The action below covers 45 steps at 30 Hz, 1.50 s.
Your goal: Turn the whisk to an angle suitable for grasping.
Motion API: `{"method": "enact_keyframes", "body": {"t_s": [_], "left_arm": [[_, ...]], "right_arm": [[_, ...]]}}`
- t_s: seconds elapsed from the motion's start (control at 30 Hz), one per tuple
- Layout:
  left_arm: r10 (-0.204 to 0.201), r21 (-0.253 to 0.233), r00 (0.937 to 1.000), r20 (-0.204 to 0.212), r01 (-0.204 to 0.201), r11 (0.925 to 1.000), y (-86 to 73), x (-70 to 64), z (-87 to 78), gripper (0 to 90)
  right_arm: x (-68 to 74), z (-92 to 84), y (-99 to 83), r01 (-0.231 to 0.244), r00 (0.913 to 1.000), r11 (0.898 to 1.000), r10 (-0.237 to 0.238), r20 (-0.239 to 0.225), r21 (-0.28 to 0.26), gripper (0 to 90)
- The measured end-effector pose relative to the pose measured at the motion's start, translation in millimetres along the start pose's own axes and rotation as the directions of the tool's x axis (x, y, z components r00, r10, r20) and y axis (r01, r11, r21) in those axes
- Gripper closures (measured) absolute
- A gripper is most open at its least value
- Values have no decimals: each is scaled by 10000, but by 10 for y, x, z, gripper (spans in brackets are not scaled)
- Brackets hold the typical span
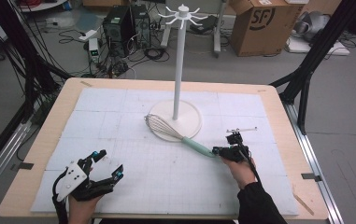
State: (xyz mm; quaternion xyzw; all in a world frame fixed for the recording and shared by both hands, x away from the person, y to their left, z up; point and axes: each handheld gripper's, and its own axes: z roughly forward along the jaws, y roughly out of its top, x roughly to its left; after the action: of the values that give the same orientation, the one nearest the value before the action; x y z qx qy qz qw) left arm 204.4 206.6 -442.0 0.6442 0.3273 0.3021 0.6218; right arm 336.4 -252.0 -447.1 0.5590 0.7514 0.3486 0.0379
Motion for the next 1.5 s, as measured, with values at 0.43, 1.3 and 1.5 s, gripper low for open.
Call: {"method": "enact_keyframes", "body": {"t_s": [0.43, 1.3, 1.5], "left_arm": [[13, 18, 10000, 10, -13, 10000, -2, 0, 1, 218], [-96, 54, 9975, 700, 92, 9999, 6, -20, 349, 201], [-78, 36, 9962, 870, 75, 10000, 11, -38, 399, 201]], "right_arm": [[-39, -287, -105, 431, 9984, 9844, -487, -287, -1704, 897], [104, -817, -762, 2432, 9687, 9051, -2081, 1353, -3487, 389], [137, -946, -959, 2671, 9632, 8883, -2345, 1310, -3735, 312]]}}
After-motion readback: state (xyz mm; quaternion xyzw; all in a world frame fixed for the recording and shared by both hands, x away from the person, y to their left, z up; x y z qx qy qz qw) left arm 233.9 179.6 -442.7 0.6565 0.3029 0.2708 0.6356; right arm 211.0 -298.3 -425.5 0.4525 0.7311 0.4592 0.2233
